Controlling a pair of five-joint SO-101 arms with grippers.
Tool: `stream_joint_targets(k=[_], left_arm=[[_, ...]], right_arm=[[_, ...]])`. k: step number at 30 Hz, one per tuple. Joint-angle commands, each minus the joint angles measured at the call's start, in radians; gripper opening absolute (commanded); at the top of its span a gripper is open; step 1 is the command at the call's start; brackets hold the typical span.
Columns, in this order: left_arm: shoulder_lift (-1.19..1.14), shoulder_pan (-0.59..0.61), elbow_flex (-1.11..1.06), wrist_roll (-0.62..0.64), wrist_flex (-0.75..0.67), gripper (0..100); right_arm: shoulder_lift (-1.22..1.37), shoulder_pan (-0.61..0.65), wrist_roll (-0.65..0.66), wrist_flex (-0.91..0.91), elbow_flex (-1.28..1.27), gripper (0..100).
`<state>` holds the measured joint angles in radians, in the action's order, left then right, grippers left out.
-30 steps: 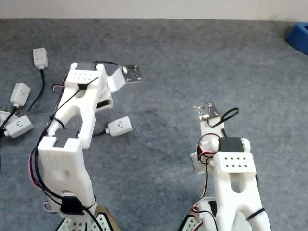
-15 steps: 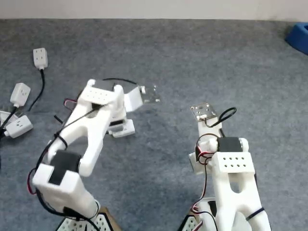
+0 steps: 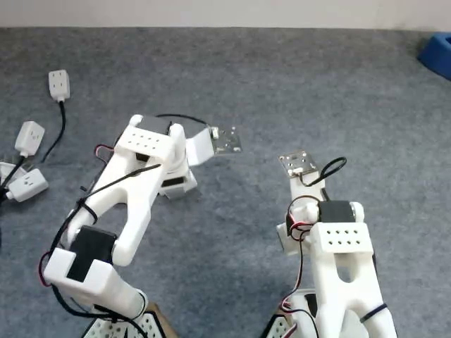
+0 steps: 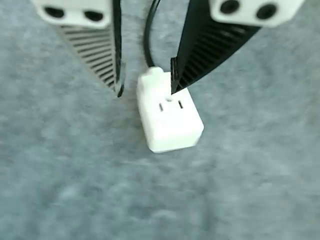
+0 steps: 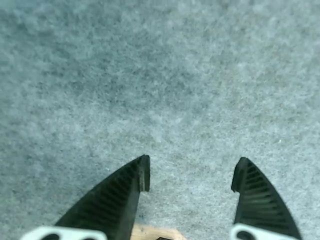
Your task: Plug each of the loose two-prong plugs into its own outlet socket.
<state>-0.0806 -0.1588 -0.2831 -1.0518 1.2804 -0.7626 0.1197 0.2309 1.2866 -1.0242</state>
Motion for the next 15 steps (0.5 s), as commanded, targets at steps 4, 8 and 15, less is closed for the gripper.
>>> stream_joint_targets(k=[4,8,15], left_arm=[[0.042,0.021,-0.042,0.005,-0.072,16],[0.041,0.070,-0.041,-0.002,-0.118,16],[-0.062,0.111,-0.039,-0.028,-0.186,18]], right_arm=[[-0.013,0.010,0.011,-0.002,0.005,27.1],[-0.013,0.008,0.011,-0.002,0.005,27.1],[-0.013,0.008,0.011,-0.002,0.005,27.1]])
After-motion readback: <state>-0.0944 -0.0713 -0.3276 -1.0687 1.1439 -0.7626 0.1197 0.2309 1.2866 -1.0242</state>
